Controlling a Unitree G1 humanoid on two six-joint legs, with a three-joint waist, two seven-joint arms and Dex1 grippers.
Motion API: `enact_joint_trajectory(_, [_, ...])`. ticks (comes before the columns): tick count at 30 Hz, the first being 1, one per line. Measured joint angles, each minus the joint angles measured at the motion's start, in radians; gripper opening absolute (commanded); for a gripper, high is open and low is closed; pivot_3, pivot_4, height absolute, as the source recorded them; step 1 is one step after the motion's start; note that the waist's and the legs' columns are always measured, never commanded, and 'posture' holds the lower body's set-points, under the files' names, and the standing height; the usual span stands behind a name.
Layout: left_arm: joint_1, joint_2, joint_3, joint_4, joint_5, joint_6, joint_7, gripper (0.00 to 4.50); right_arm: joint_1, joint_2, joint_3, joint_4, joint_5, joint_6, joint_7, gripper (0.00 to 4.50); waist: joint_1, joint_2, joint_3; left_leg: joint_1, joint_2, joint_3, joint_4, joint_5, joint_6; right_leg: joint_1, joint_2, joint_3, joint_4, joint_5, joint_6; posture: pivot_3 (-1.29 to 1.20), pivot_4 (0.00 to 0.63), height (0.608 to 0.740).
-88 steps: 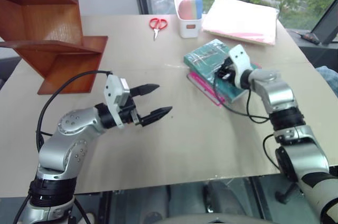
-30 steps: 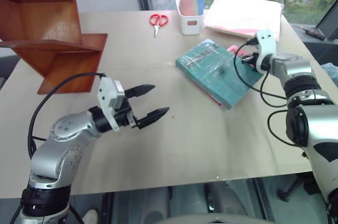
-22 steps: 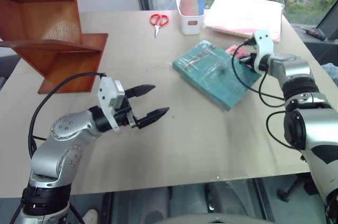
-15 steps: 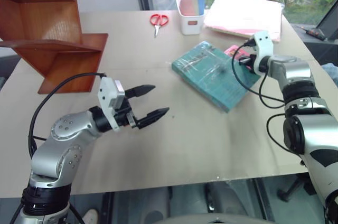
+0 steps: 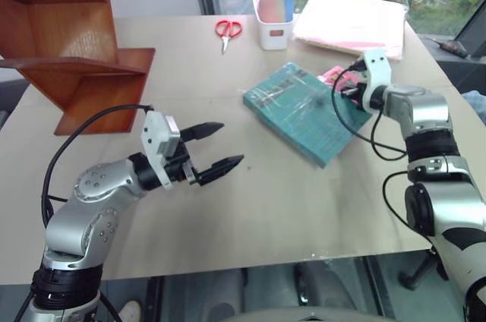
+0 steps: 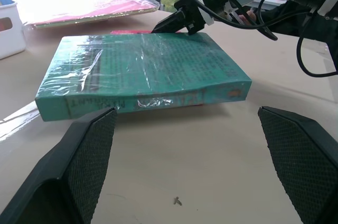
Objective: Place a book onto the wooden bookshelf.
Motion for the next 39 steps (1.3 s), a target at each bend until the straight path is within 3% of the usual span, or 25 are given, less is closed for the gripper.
enact_joint_trajectory(9, [-0.001, -0.002, -0.001, 0.005, 0.000, 0.000, 0.002, 4.50, 0.036, -0.016, -0.099, -0.130, 0.057, -0.102, -0.112, 0.04, 0.004, 0.000, 0.000, -0.001, 0.000, 0.000, 0.000, 0.000, 0.000, 0.000, 0.000, 0.000, -0.001, 0.000, 0.000, 0.00, 0.150, 0.740])
enact_joint_trajectory(12, [-0.003, -0.005, -0.003, 0.006, 0.000, -0.001, -0.001, 4.50, 0.093, -0.053, -0.128, -0.263, 0.101, -0.128, -0.076, 0.85, 0.008, 0.000, 0.000, -0.001, 0.000, -0.001, 0.000, 0.000, 0.000, 0.000, 0.000, -0.001, -0.001, 0.000, 0.000, 0.00, 0.150, 0.740])
enact_joint_trajectory(15, [-0.004, -0.007, -0.007, 0.015, 0.002, -0.002, -0.006, 4.50, 0.157, -0.078, -0.137, -0.370, 0.141, -0.141, -0.031, 2.12, 0.007, 0.000, 0.000, -0.001, 0.000, -0.001, 0.000, 0.000, 0.000, 0.000, 0.000, -0.001, 0.000, 0.000, 0.000, 0.00, 0.150, 0.740])
enact_joint_trajectory(19, [-0.006, -0.032, -0.042, 0.046, 0.004, -0.011, -0.019, 4.50, 0.415, -0.119, -0.147, -0.794, 0.290, -0.041, 0.056, 4.12, 0.011, 0.000, 0.000, -0.002, 0.000, -0.002, 0.000, 0.000, 0.000, 0.000, 0.000, -0.002, -0.001, 0.000, 0.000, 0.00, 0.150, 0.740])
enact_joint_trajectory(20, [-0.006, -0.046, -0.046, 0.057, 0.003, -0.010, -0.019, 4.50, 0.481, -0.136, -0.147, -0.890, 0.324, -0.018, 0.073, 4.43, 0.011, 0.000, 0.000, -0.002, 0.000, -0.002, 0.000, 0.000, 0.000, 0.000, 0.000, -0.002, -0.001, 0.000, 0.000, 0.00, 0.150, 0.740])
enact_joint_trajectory(25, [-0.031, -0.131, -0.051, 0.123, -0.046, 0.043, 0.022, 4.50, 0.834, -0.166, -0.182, -1.305, 0.456, 0.051, 0.089, 4.43, 0.012, 0.000, -0.001, -0.001, 0.000, -0.003, 0.003, 0.000, 0.000, 0.002, 0.000, -0.003, 0.001, 0.000, 0.001, 0.00, 0.150, 0.740])
enact_joint_trajectory(31, [-0.124, -0.253, -0.033, 0.232, -0.193, 0.254, 0.182, 4.50, 1.181, -0.178, -0.234, -1.489, 0.451, -0.054, 0.121, 4.43, 0.021, -0.001, -0.001, -0.001, 0.000, -0.005, 0.011, 0.000, 0.000, 0.004, 0.001, -0.003, 0.005, 0.000, 0.002, 0.00, 0.150, 0.740])
enact_joint_trajectory(35, [-0.229, -0.330, -0.004, 0.354, -0.314, 0.480, 0.354, 4.50, 1.306, -0.177, -0.290, -1.533, 0.466, -0.118, 0.150, 4.43, 0.024, -0.003, -0.001, 0.000, 0.000, -0.005, 0.018, 0.000, 0.000, 0.004, 0.001, -0.003, 0.013, -0.003, 0.005, 0.00, 0.150, 0.740])
enact_joint_trajectory(39, [-0.350, -0.470, 0.074, 0.549, -0.439, 0.640, 0.549, 4.50, 1.307, -0.170, -0.306, -1.555, 0.484, -0.151, 0.123, 4.43, 0.026, -0.004, -0.001, 0.001, 0.000, -0.008, 0.021, 0.000, 0.000, 0.004, 0.002, -0.003, 0.015, -0.002, 0.006, 0.00, 0.150, 0.740])
